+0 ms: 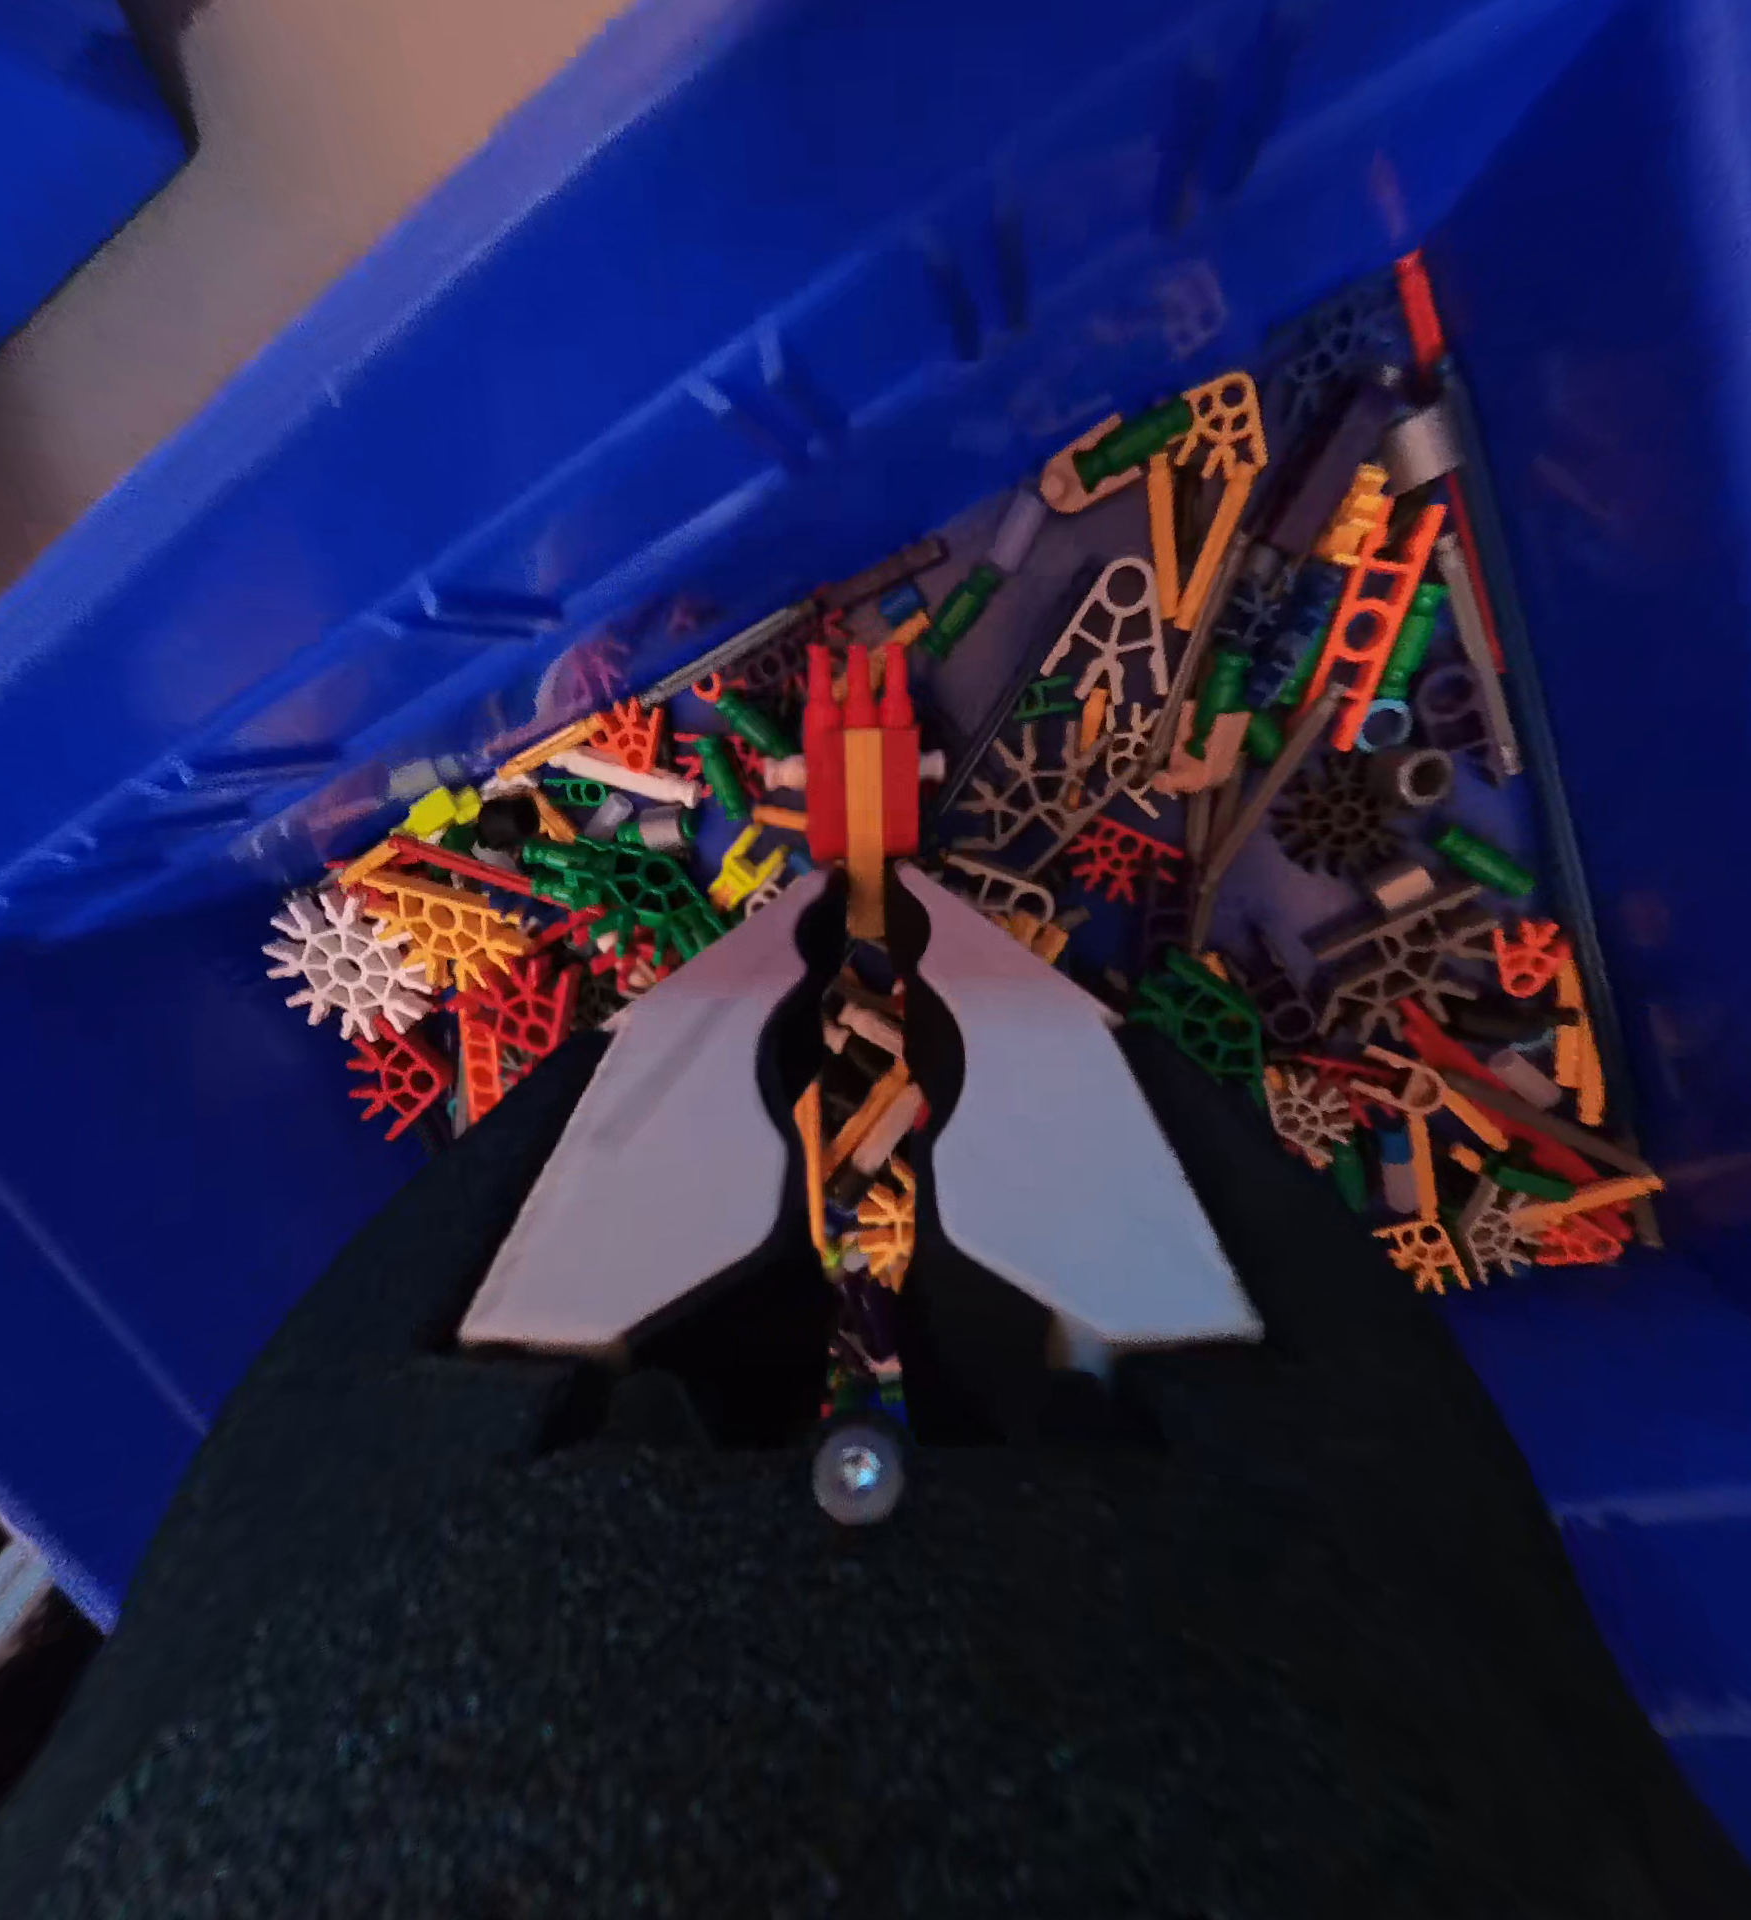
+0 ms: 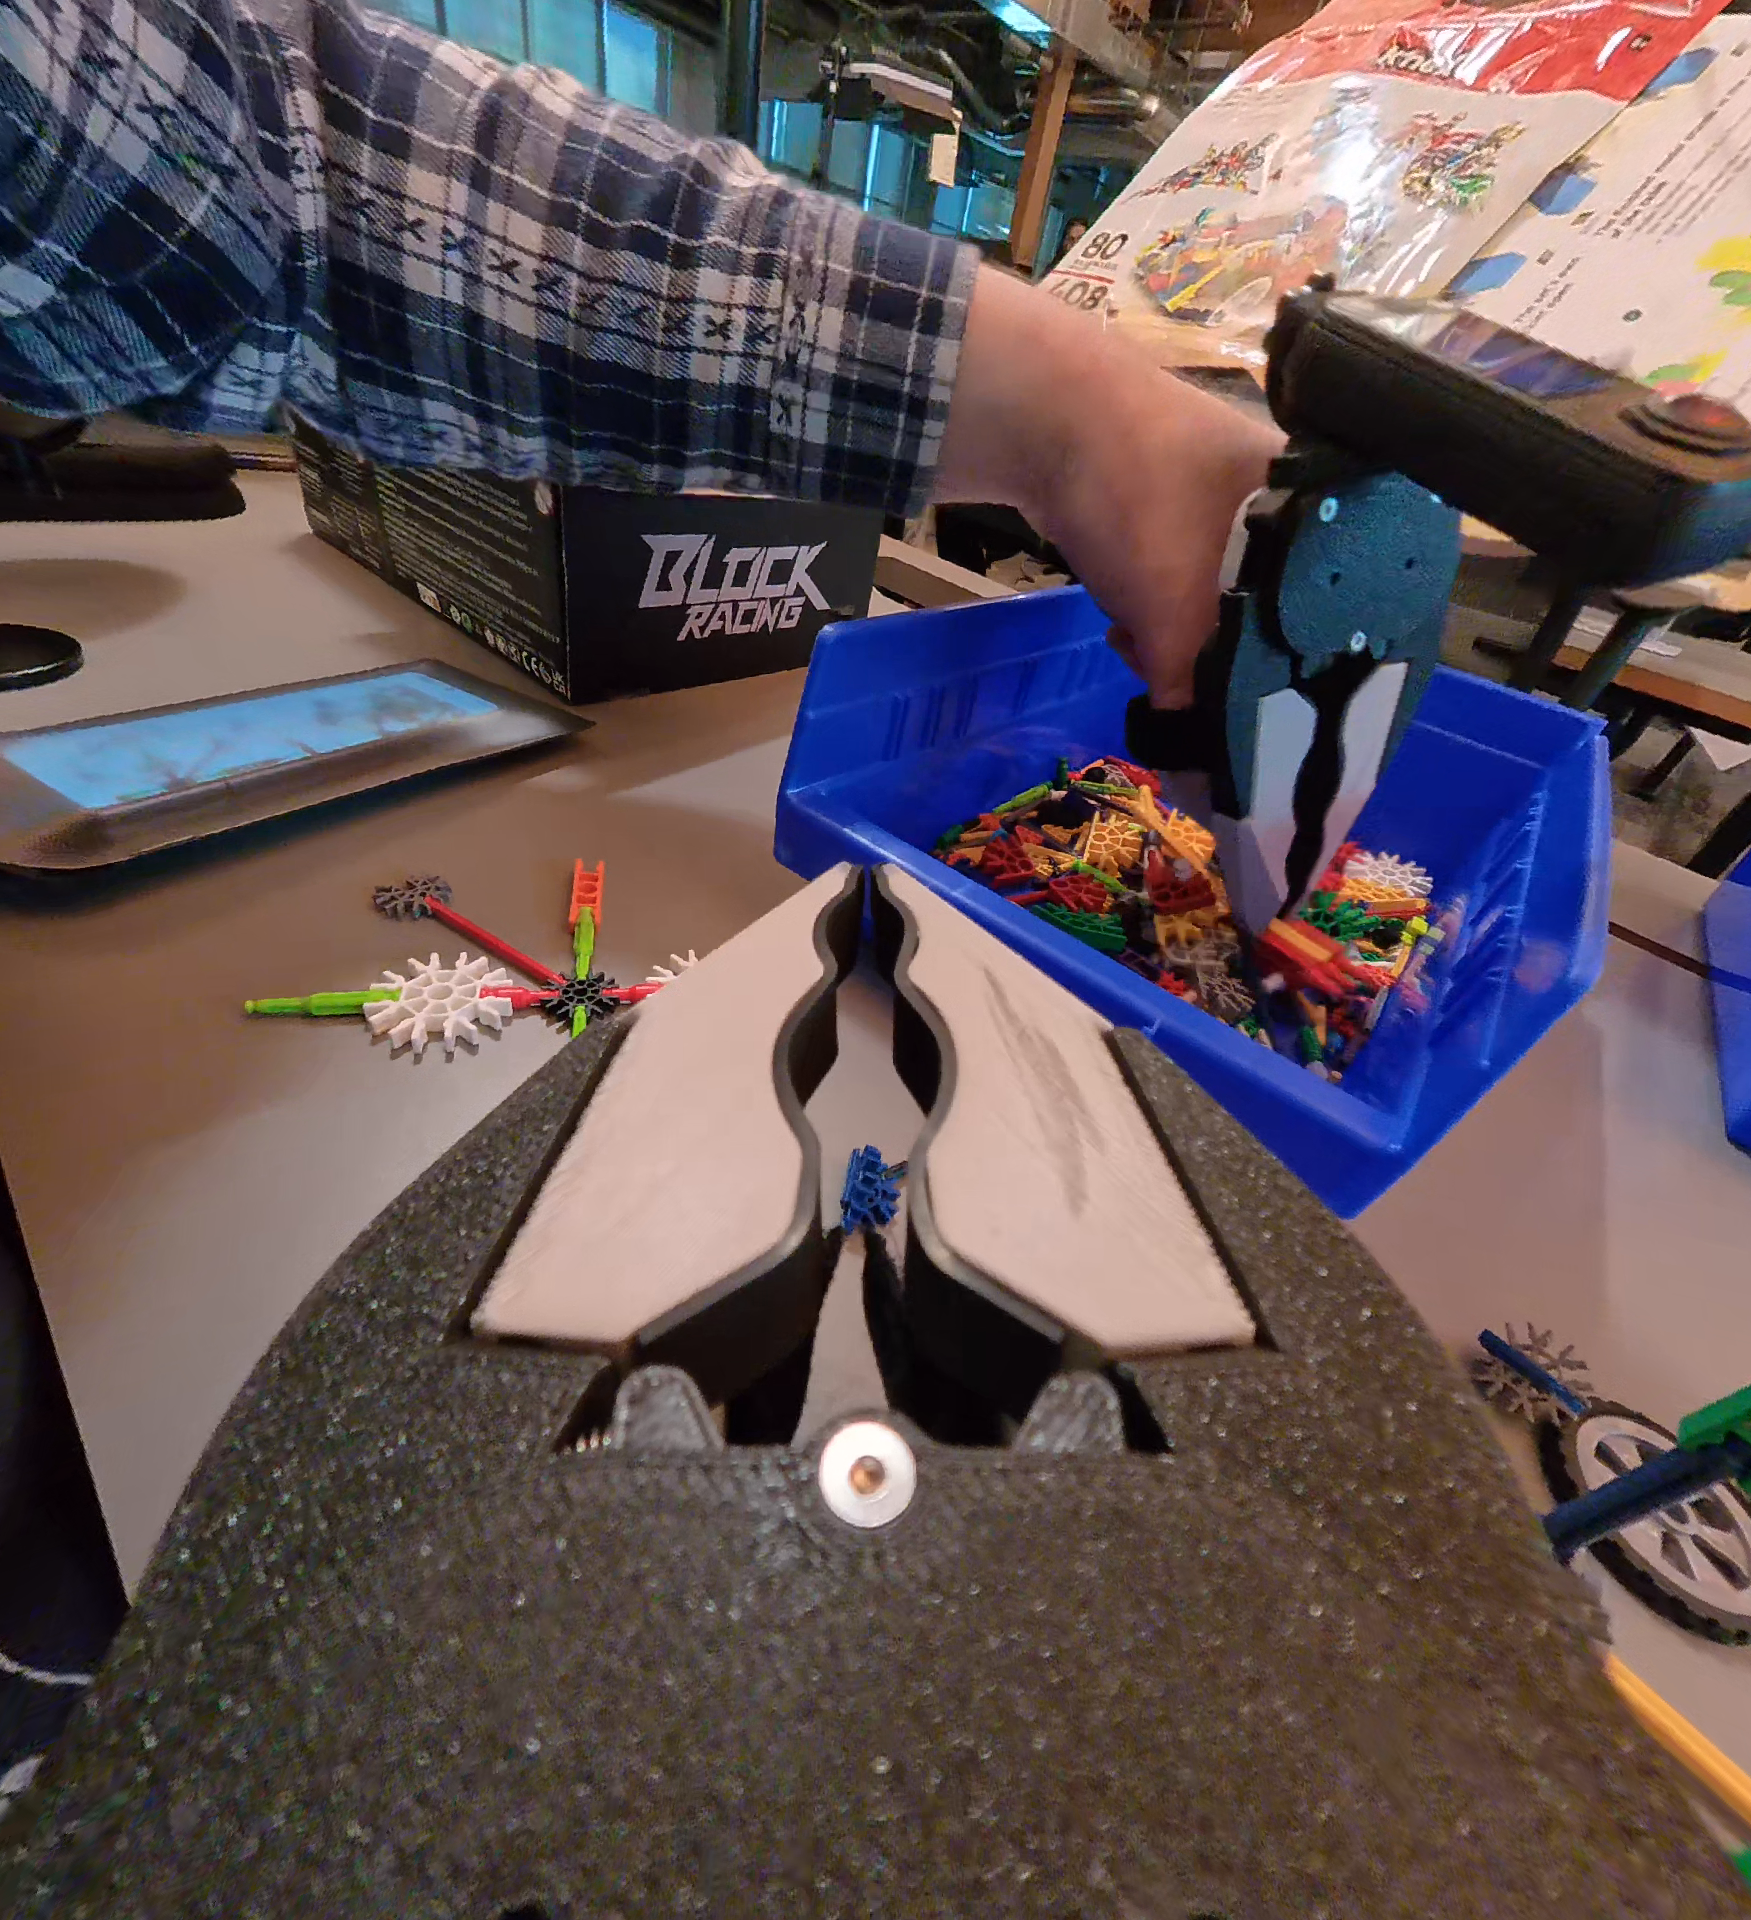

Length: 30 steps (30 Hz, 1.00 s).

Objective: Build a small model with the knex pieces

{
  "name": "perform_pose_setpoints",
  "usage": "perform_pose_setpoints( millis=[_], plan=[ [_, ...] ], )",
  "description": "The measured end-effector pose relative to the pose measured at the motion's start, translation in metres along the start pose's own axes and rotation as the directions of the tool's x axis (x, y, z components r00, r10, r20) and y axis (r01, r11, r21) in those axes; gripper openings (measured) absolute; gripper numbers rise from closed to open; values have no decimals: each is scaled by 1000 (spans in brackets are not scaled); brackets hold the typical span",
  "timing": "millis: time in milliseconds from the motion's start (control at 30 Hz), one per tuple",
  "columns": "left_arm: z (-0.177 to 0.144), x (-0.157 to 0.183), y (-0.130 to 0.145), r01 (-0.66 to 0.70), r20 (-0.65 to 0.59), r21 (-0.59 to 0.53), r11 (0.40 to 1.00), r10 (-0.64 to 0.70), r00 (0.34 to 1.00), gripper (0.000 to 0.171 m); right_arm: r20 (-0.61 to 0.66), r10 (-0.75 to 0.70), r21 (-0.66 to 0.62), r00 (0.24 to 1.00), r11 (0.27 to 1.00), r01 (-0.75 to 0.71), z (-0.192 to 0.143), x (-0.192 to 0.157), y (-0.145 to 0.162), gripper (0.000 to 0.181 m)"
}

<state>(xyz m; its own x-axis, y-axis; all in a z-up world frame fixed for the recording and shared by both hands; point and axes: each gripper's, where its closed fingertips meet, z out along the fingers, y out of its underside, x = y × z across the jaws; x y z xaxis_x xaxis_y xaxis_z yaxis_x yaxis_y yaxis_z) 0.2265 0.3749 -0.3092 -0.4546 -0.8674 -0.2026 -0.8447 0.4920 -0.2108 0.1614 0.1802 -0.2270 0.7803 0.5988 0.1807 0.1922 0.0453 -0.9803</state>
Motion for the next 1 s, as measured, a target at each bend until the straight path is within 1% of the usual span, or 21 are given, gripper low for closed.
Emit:
perform_pose_setpoints(
  millis=[100,200,267,300,333,433,467,500,533,567,667,733,867,1000],
  plan=[
    [-7,5,7,20,-16,5,1000,-20,1000,5,2,2,1,1000,1000,-2,0,0,0,0],
    [-14,7,6,32,-17,24,999,-32,999,5,2,3,3,1000,1000,-3,0,0,0,0],
    [-18,10,8,19,-31,12,1000,-19,999,5,2,3,4,1000,1000,-3,0,1,-1,0],
    [-19,11,8,37,-40,7,999,-36,999,5,1,2,4,1000,1000,-2,0,1,-1,0],
    [-18,12,8,57,-48,-4,998,-57,997,10,1,2,3,1000,1000,-2,0,1,0,0],
    [-10,9,7,36,-22,-36,999,-37,999,43,2,-3,1,1000,1000,3,0,0,0,0],
    [-7,12,5,29,-38,-44,999,-31,999,48,2,-3,1,1000,1000,3,0,0,0,0],
    [-3,15,3,12,-41,-44,999,-14,999,50,2,-2,1,1000,1000,2,0,1,0,0],
    [0,13,0,-1,-23,-47,999,0,1000,51,1,-1,1,1000,1000,1,0,1,0,0],
    [2,12,-1,-4,-13,-54,999,4,1000,52,1,-1,2,1000,1000,1,0,1,0,0],
    [5,5,-5,2,-1,-52,999,-2,1000,29,2,0,2,1000,1000,0,0,1,0,0],
    [7,4,-3,0,-16,-60,998,-1,1000,29,3,1,2,1000,1000,-1,0,2,0,0],
    [3,4,-5,19,-22,-16,1000,-20,1000,23,5,7,6,1000,1000,-7,-1,2,0,0],
    [-2,5,-3,27,-10,5,1000,-27,1000,19,6,7,8,1000,1000,-8,-1,3,0,0]
  ],
)
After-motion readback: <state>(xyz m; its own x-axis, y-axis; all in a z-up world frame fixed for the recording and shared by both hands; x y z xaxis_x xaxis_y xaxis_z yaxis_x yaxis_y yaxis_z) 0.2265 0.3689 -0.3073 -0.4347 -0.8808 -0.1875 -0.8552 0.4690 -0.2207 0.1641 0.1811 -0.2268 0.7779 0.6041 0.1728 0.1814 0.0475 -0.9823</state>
